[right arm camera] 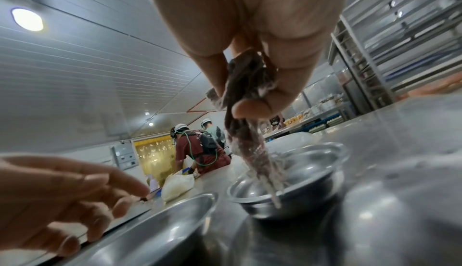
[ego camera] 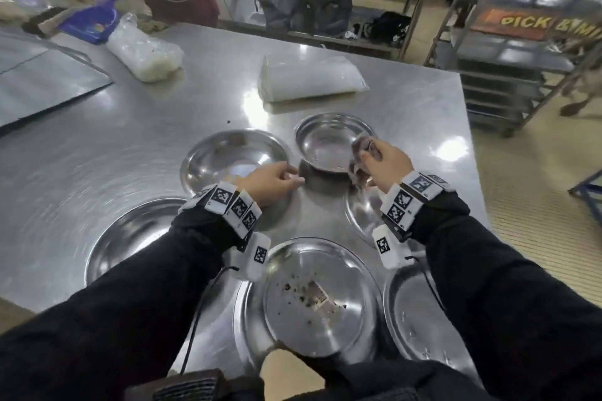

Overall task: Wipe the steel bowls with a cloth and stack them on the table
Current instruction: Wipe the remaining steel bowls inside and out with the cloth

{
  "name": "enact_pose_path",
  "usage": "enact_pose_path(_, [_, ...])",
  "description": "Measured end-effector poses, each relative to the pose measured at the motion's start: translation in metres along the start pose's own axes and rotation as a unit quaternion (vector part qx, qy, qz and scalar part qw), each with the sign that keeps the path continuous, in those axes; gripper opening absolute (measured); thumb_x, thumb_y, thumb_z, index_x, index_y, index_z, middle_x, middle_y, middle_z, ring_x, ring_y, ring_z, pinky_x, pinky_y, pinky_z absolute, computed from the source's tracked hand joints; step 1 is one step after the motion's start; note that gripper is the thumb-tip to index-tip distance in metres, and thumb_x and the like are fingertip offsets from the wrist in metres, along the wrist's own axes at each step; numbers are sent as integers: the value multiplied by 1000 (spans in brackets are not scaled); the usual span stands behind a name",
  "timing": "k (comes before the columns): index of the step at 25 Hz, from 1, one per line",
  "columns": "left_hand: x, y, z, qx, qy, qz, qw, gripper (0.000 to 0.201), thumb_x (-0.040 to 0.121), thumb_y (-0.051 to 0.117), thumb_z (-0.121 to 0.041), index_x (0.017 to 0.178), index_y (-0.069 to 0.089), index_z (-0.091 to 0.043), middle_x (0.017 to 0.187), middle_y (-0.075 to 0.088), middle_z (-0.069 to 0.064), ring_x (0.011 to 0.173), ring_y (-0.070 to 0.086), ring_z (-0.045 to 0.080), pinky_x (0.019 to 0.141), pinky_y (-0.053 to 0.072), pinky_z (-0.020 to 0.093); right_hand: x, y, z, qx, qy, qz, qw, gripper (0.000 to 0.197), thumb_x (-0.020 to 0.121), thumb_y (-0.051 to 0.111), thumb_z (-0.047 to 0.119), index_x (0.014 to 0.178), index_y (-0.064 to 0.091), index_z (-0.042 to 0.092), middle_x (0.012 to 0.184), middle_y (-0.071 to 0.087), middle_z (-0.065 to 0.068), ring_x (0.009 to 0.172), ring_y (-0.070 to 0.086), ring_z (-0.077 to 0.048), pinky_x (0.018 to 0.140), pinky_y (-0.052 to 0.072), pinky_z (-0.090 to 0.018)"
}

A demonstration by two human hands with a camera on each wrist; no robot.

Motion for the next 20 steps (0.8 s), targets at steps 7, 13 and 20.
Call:
enact_pose_path(7, [36,98,-82,88,33,177,980,65,94,48,-51,140,40,-5,133,54,12,116,56,26,90,45,29,-39,-73,-120,-86,119,-8,989,35,98,45,27,130,52,17,124,60,-12,107,56,-30,84,41,-27])
enact_pose_path(13, [73,134,-90,117,-60,215,968,61,95,43,-55,117,61,-1,106,63,7,91,57,19,69,44,22,-19,-66,-182,-94,135,111,980,28,95,46,29,111,63,14,100,68,-11,83,63,-24,68,46,-27])
enact_pose_path(20, [104,150,-85,33,-126,160,978,41,82,68,-51,75,63,-12,63,60,0,57,55,12,54,42,21,12,-62,-207,-105,128,193,967,33,98,44,26,114,60,1,98,65,-11,79,57,-18,62,42,-10])
Point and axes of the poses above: each hand's wrist, its own x-axis towards the middle knuckle, its own y-axis out of the palm, z = x × y, the point moved 6 cm from there along x, towards the middle knuckle
